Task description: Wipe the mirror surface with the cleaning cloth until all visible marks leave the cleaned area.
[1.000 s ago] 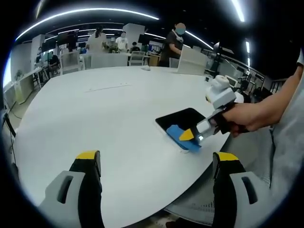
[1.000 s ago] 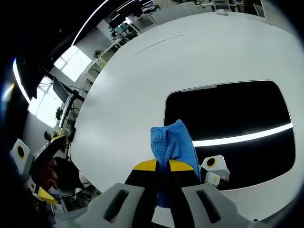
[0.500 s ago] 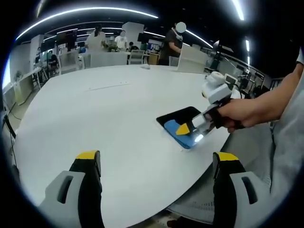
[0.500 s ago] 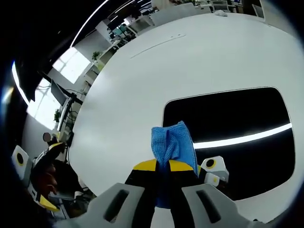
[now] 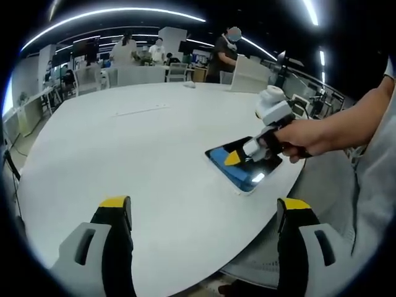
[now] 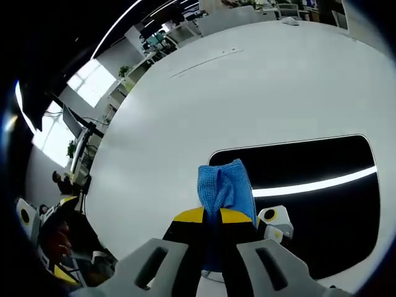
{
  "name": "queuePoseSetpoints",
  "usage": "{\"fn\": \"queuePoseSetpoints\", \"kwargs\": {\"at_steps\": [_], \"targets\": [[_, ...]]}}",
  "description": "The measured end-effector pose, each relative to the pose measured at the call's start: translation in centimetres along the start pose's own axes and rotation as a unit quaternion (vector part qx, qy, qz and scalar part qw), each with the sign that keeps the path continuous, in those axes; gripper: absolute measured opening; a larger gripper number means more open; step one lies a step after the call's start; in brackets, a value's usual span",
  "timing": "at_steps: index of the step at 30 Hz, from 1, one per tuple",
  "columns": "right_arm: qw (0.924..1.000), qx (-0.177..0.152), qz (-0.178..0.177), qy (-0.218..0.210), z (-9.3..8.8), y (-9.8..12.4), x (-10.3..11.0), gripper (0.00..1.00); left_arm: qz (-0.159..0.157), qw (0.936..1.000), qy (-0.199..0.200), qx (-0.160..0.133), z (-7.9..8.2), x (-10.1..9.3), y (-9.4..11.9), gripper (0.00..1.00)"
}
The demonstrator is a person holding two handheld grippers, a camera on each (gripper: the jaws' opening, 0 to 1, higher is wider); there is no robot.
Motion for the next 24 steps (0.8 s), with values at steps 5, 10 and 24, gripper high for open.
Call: {"fn": "queuePoseSetpoints", "kwargs": {"at_steps": [5, 10, 24], "targets": [[1.0000, -0.001, -0.001, 0.002, 0.7, -0.3, -0.1, 0.02, -0.001, 1.0000, 0.000, -0.003, 0.3, 0.1, 0.0, 0.98], [0.9999, -0.002, -0.003, 0.011, 1.4, -0.6, -0.2, 0.02, 0.000, 1.0000, 0.001, -0.007, 0.7, 0.2, 0.0, 0.98], [0.9999, -0.006, -0.007, 0.014, 3.6, -2.0, -0.2, 0.02, 0.003, 0.9999, 0.009, -0.008, 1.0, -0.4, 0.3, 0.98]]}}
Point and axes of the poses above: the point that each gripper's makers call its tool centre point, and the gripper's own axes: y roughly backward along the fingers, x roughly to its left, z roughly out of its top, the point moved 2 cm from there along y, roughly backward along the fingers, and after that the axes turned 7 degrees about -y, right-handed, at the moved point
